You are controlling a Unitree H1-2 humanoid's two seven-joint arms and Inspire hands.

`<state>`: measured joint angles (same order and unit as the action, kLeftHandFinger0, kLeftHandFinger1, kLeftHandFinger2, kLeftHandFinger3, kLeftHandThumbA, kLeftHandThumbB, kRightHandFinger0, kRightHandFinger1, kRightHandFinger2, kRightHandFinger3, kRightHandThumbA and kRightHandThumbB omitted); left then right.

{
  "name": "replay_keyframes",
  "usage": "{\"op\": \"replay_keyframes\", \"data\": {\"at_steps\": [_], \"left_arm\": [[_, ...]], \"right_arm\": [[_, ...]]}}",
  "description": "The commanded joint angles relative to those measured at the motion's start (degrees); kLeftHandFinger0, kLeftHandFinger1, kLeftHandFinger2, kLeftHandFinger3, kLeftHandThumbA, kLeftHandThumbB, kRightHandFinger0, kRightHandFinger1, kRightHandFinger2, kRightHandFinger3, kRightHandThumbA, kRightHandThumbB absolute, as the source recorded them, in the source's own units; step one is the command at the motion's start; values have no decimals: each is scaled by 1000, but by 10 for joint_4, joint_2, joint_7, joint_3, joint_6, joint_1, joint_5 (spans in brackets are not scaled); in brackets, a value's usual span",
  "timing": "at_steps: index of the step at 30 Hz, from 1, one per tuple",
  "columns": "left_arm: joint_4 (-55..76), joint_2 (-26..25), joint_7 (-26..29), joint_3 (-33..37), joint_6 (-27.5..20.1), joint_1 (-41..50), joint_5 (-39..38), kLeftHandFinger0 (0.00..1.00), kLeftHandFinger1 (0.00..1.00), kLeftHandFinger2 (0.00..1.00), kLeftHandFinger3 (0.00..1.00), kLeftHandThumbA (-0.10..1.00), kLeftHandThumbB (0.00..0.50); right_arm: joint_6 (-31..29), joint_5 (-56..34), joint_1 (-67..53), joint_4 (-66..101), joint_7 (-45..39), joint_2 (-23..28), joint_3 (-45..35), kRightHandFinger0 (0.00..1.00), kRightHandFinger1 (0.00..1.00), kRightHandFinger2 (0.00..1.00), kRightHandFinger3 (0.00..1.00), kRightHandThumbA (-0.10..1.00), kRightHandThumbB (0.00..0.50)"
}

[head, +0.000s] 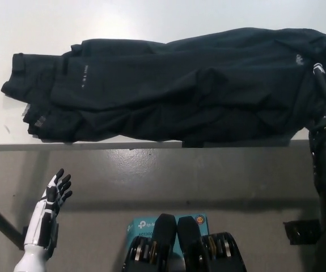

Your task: The robot grabs the right edges of the black jacket on the table, and folds it in half

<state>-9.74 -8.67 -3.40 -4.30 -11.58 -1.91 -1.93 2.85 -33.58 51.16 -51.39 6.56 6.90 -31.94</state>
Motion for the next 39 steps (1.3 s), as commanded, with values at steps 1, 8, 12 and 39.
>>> {"op": "replay_keyframes", "data": {"at_steps": [1,8,12,39], "left_arm": [[8,-10,1,-1,-11,-8,8,1000,1000,1000,1000,1000,147],[4,-11,-2,-1,-20,-13,5,1000,1000,1000,1000,1000,144],[4,-10,-2,-1,-19,-15,4,1000,1000,1000,1000,1000,142],[10,-15,-7,-2,-15,-31,4,1000,1000,1000,1000,1000,134]], "right_arm": [[-26,14,48,37,11,33,8,0,213,689,910,-100,85],[-40,34,90,29,18,62,18,0,270,760,725,-100,109],[-42,50,113,35,5,68,42,0,223,737,807,-100,119],[-145,361,268,-35,1,3,437,0,389,765,795,-100,140]]}}
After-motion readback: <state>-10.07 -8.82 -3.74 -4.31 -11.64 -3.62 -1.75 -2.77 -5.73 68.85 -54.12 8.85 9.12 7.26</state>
